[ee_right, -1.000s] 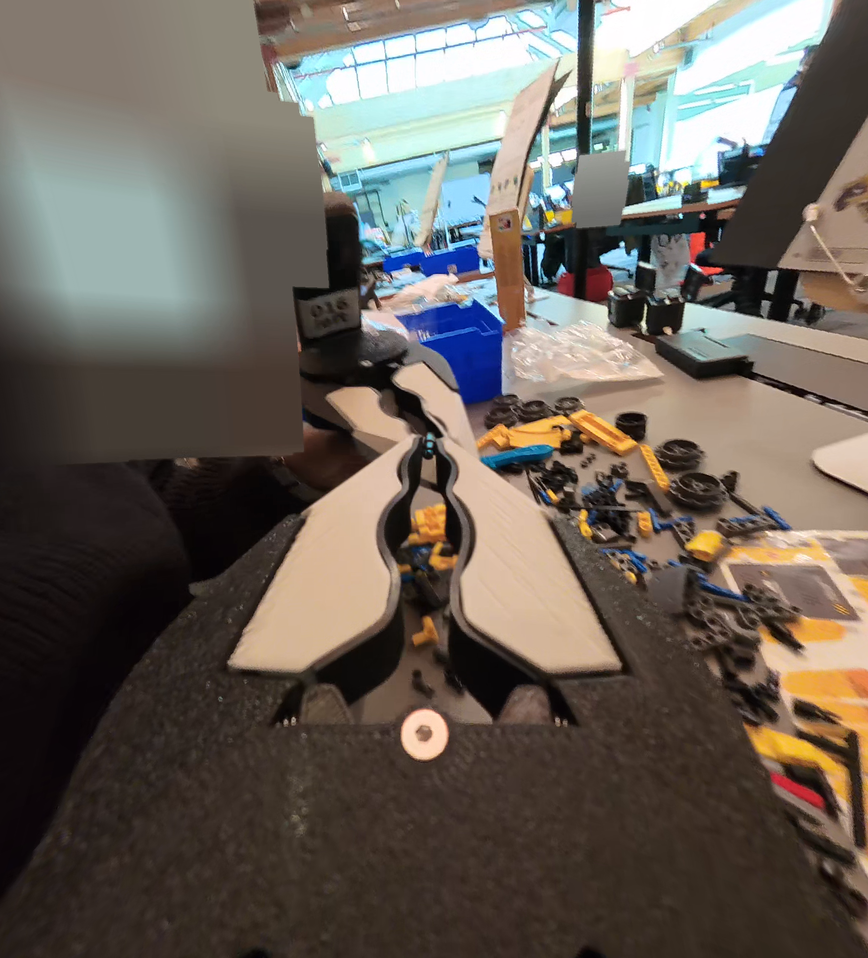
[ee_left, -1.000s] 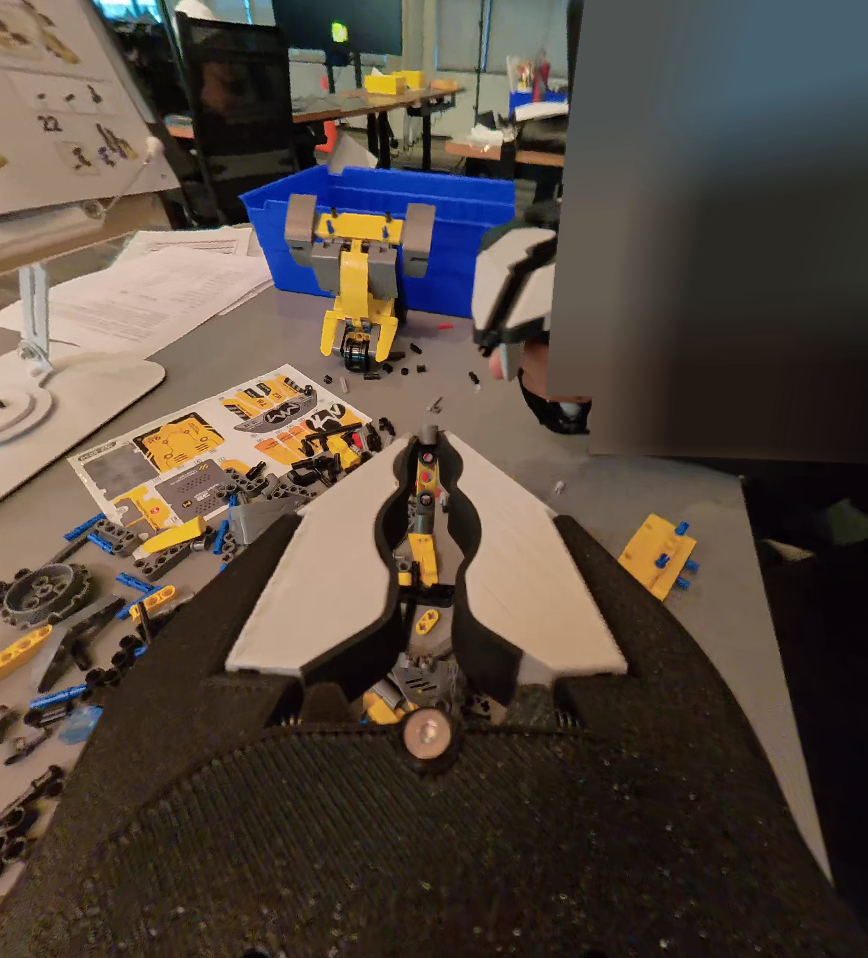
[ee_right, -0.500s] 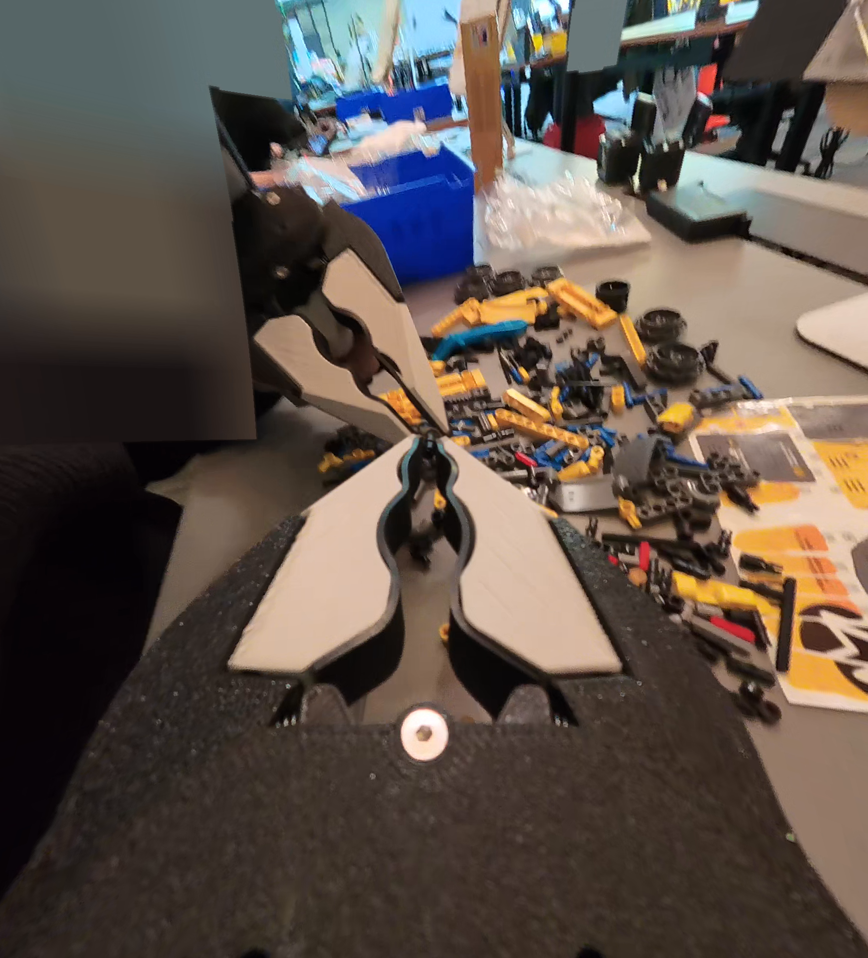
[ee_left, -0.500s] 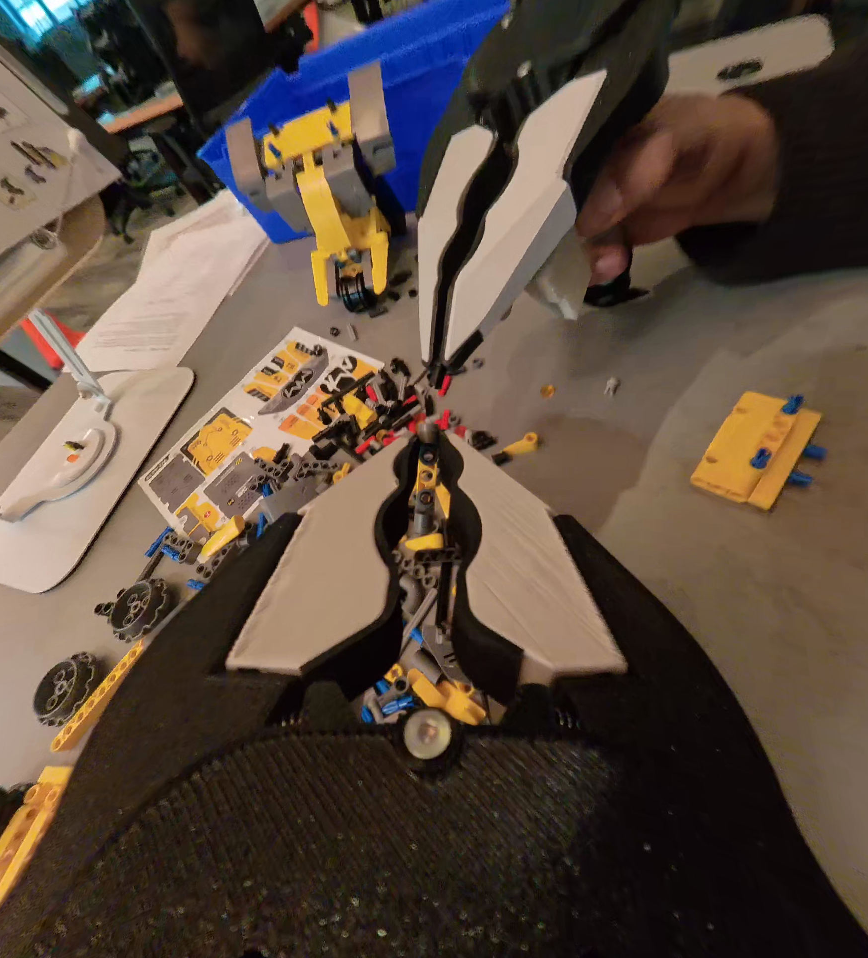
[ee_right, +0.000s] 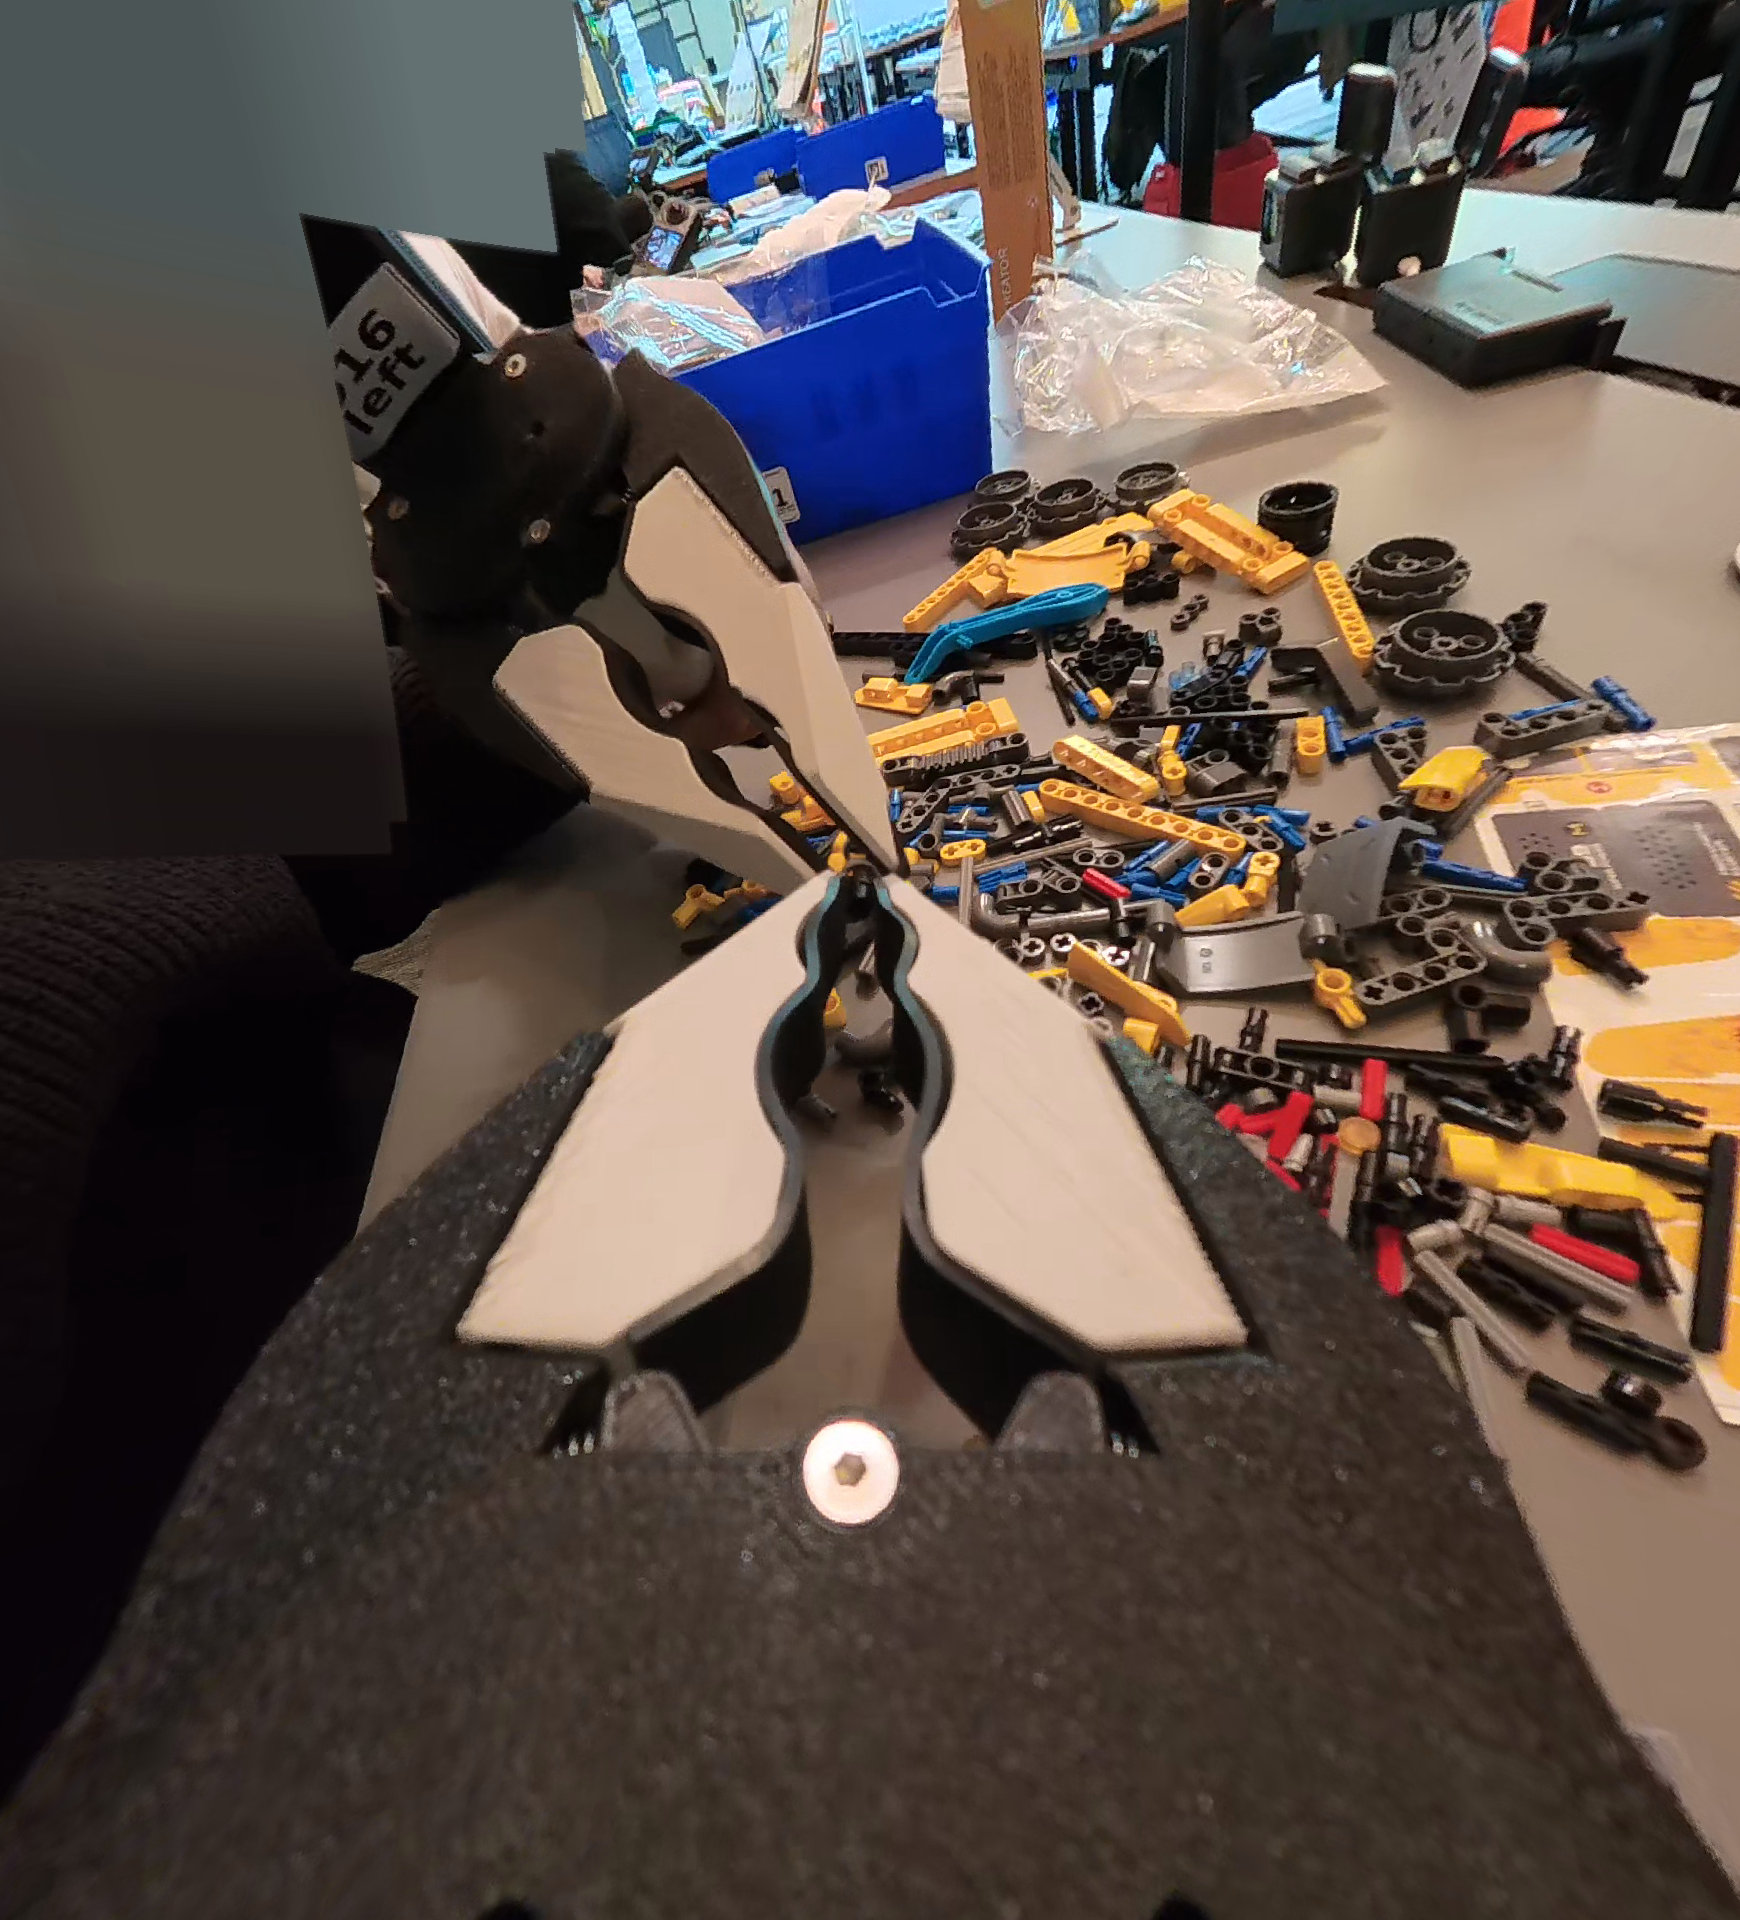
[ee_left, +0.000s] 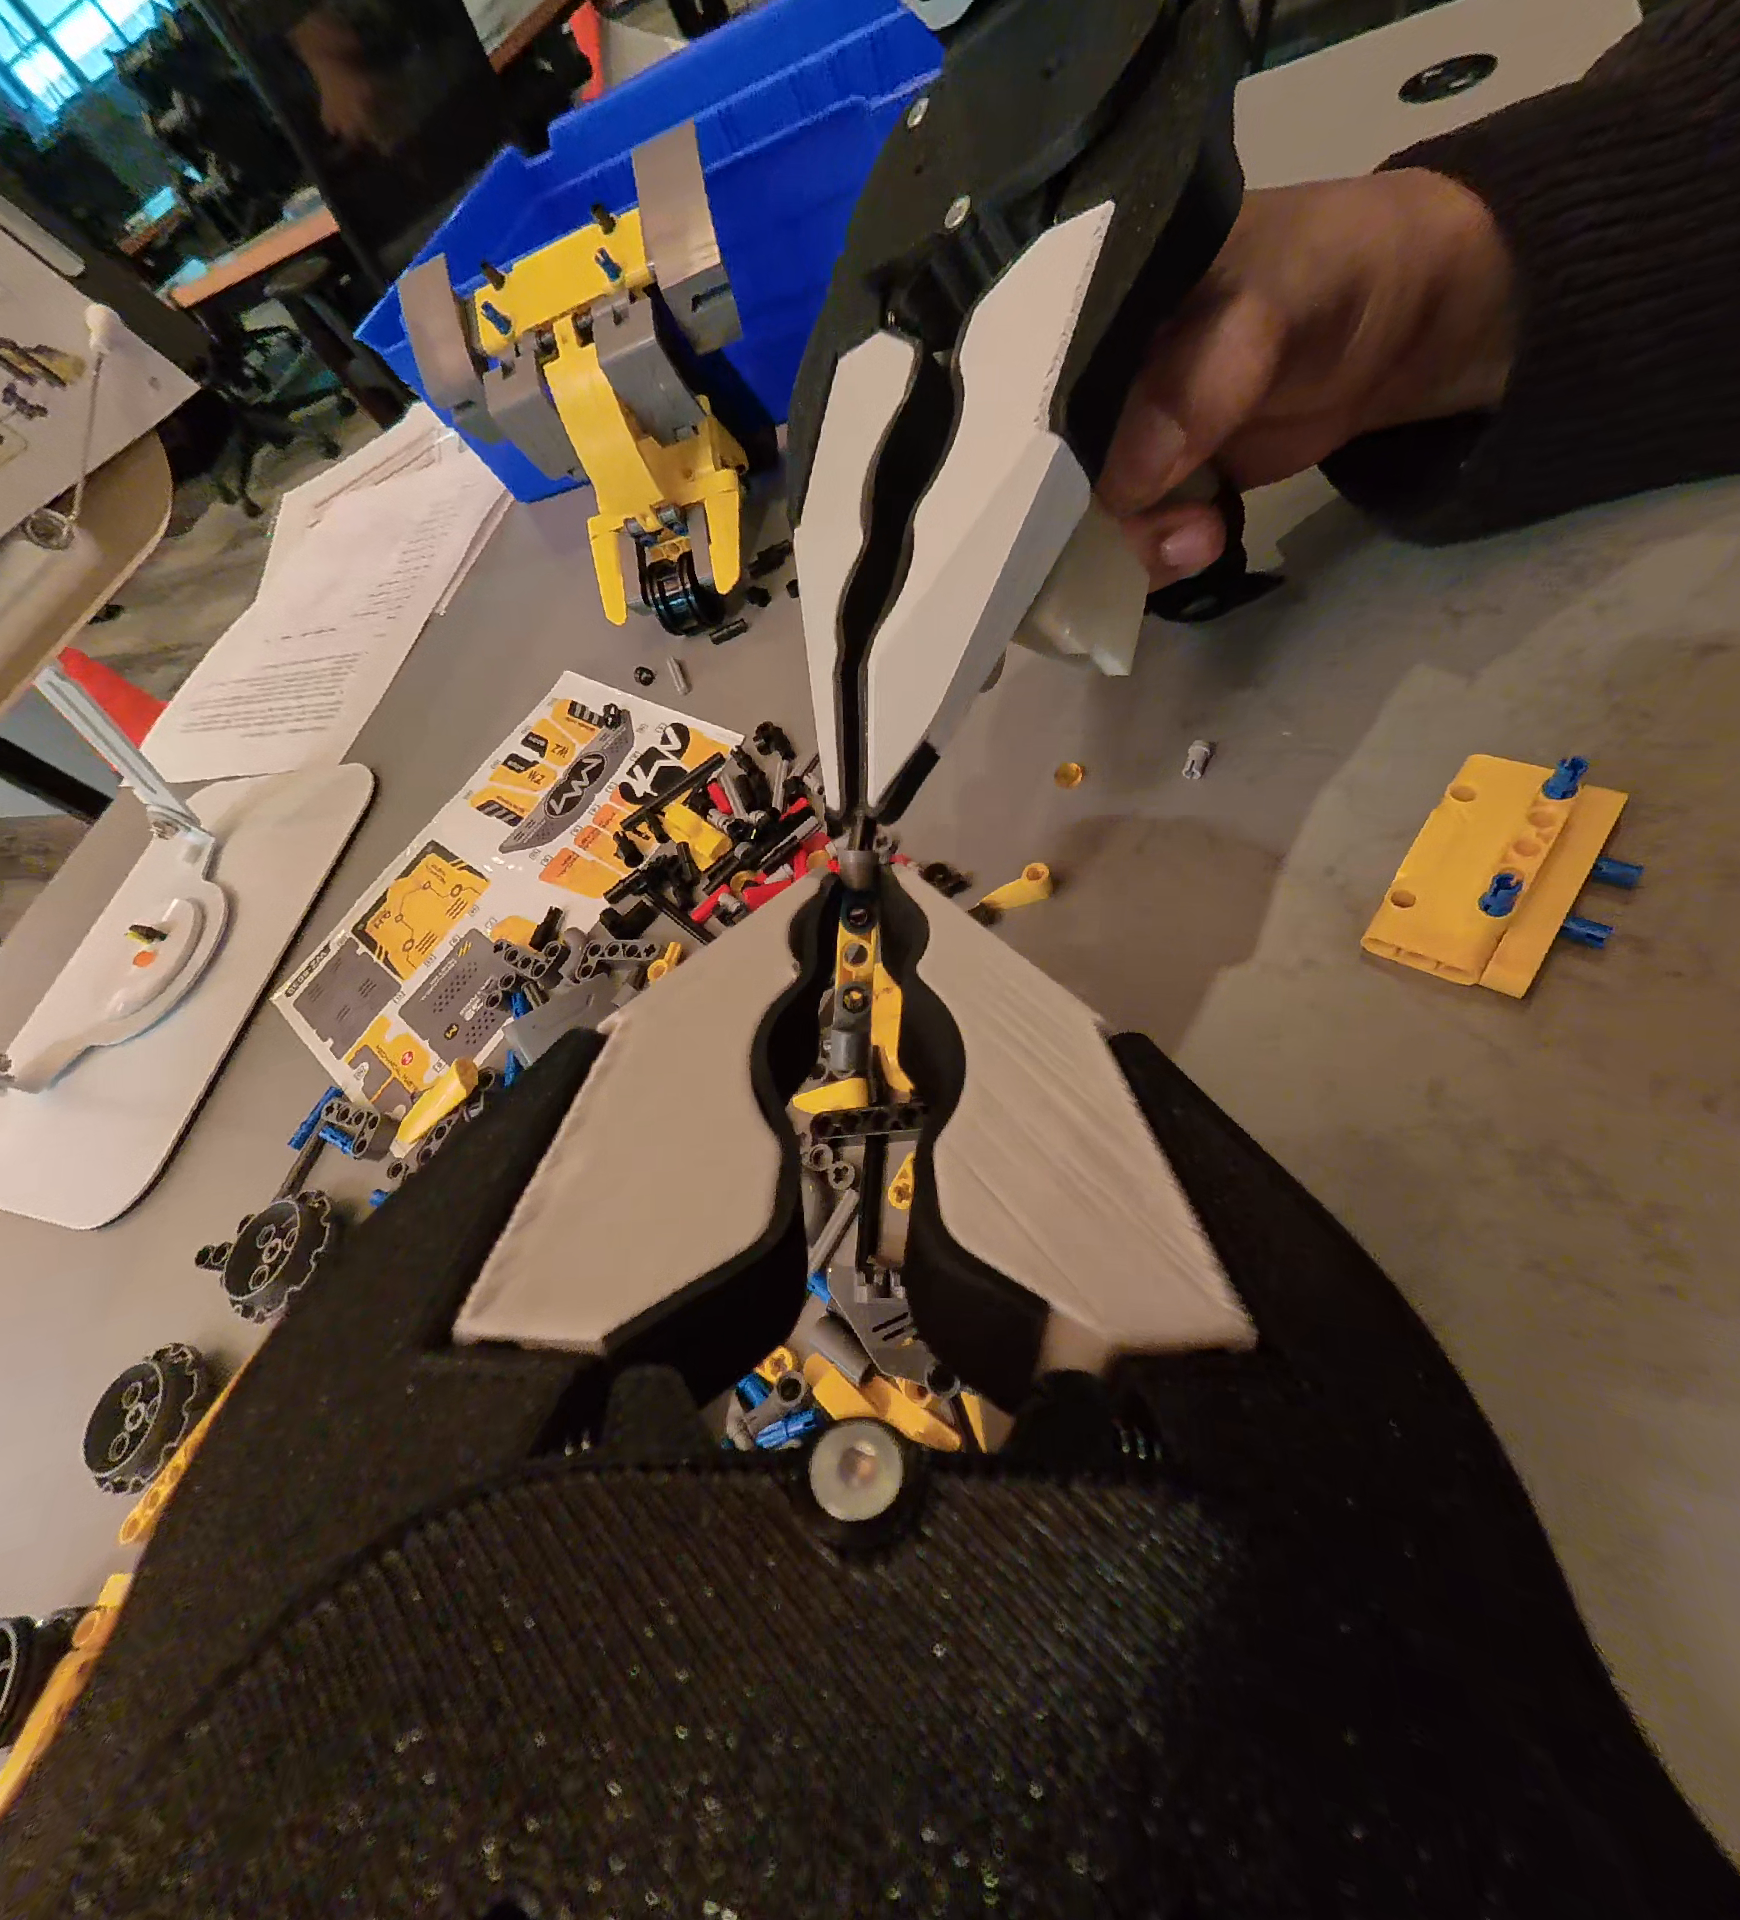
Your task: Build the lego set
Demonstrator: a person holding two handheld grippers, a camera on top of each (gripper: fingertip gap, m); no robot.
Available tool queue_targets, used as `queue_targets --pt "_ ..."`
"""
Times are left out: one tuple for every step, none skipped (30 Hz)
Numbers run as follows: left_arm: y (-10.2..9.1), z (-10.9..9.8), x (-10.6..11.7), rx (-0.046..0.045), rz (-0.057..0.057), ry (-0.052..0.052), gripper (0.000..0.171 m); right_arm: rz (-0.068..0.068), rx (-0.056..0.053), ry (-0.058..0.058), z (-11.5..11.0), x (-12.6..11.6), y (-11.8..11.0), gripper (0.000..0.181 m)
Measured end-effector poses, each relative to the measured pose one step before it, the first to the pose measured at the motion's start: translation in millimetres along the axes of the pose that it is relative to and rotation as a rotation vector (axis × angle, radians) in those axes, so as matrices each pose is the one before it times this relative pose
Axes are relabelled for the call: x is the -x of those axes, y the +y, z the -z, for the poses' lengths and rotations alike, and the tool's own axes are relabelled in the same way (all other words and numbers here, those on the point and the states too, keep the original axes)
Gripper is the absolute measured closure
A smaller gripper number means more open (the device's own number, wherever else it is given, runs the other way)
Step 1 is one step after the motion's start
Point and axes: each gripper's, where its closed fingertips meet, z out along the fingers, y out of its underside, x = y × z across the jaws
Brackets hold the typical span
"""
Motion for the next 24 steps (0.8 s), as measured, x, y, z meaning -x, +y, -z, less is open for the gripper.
queue_targets --pt "0.89 -0.42 -0.44 0.00543 -0.0046 0.0004 0.167 -0.0082 0.0053 -0.0016 -0.04 -0.32 0.76 0.178" --pt "0.71 -0.28 -0.34 0.00533 -0.0083 -0.0022 0.167 -0.0127 0.0035 -0.0031 -0.04 -0.30 0.50 0.178" --pt "0.46 -0.15 -0.05 0.00364 -0.0095 -0.0038 0.167 -0.0163 0.0018 -0.0055 0.02 0.00 0.42 0.178" --pt "0.26 0.08 -0.40 0.00286 -0.0080 -0.0019 0.167 -0.0184 0.0002 -0.0084 0.02 0.03 0.24 0.178" --pt "-0.33 0.20 -0.25 0.00008 -0.0041 -0.0011 0.168 -0.0191 -0.0022 -0.0102 0.03 0.15 -0.04 0.178" --pt "-0.58 0.37 -0.21 -0.00110 -0.0011 -0.0004 0.168 -0.0196 -0.0025 -0.0109 0.15 0.20 -0.02 0.178" --pt "-0.33 0.32 -0.36 0.00058 -0.0024 0.0009 0.168 -0.0185 0.0002 -0.0103 0.07 0.10 0.35 0.178" --pt "0.19 0.18 -0.49 0.00290 -0.0059 -0.0002 0.168 -0.0150 0.0028 -0.0064 0.25 0.36 0.66 0.178" --pt "0.79 -0.31 -0.42 0.00657 -0.0095 -0.0023 0.168 -0.0103 0.0073 -0.0010 0.08 -0.09 1.39 0.178" --pt "1.54 -0.84 -0.87 0.01125 -0.0107 -0.0007 0.168 -0.0064 0.0129 0.0028 -0.21 -0.72 2.15 0.178" --pt "2.05 -1.28 -0.92 0.01268 -0.0096 -0.0007 0.168 -0.0033 0.0136 0.0057 -0.14 -1.22 2.29 0.178" --pt "1.56 -1.15 -0.55 0.01132 -0.0080 -0.0025 0.168 -0.0005 0.0110 0.0060 -0.24 -1.01 1.80 0.178" --pt "1.05 -0.64 -0.77 0.00801 -0.0059 0.0003 0.168 0.0024 0.0088 0.0028 -0.50 -0.44 1.36 0.178" --pt "0.32 -0.13 -0.91 0.00289 -0.0016 0.0039 0.168 0.0041 0.0052 0.0000 -0.14 -0.07 0.99 0.178" --pt "0.07 -0.21 -0.85 -0.00006 0.0006 0.0051 0.169 0.0023 0.0035 -0.0020 0.16 0.17 1.06 0.178" --pt "0.01 -0.35 -1.34 0.00220 -0.0038 0.0050 0.169 -0.0002 0.0051 -0.0036 0.42 0.33 1.23 0.178" --pt "0.28 -0.63 -1.34 0.00493 -0.0097 0.0022 0.169 0.0008 0.0064 -0.0034 0.31 -0.06 1.56 0.178" --pt "-0.18 -0.73 -1.33 0.00251 -0.0097 0.0003 0.169 0.0031 0.0063 -0.0065 0.25 0.55 1.55 0.178" --pt "-2.51 -0.70 -2.80 -0.01093 -0.0025 0.0105 0.169 0.0048 0.0071 -0.0103 -0.57 1.11 1.75 0.178" --pt "-0.59 -0.58 -2.22 0.00535 0.0050 0.0094 0.170 0.0141 0.0091 0.0004 -0.81 0.26 2.10 0.178" --pt "1.06 -0.91 -0.87 0.00481 -0.0080 0.0021 0.169 0.0234 0.0120 0.0124 -0.41 -0.42 1.94 0.178" --pt "1.33 -1.15 -1.41 0.00671 0.0026 0.0089 0.170 0.0263 0.0146 0.0139 -0.53 -0.40 2.00 0.178" --pt "1.04 -0.82 -1.18 0.00807 0.0012 0.0069 0.170 0.0259 0.0126 0.0125 -0.48 -0.06 1.48 0.178" --pt "0.27 -0.52 -0.62 0.00212 0.0005 0.0029 0.169 0.0266 0.0068 0.0108 0.06 0.10 0.61 0.178"
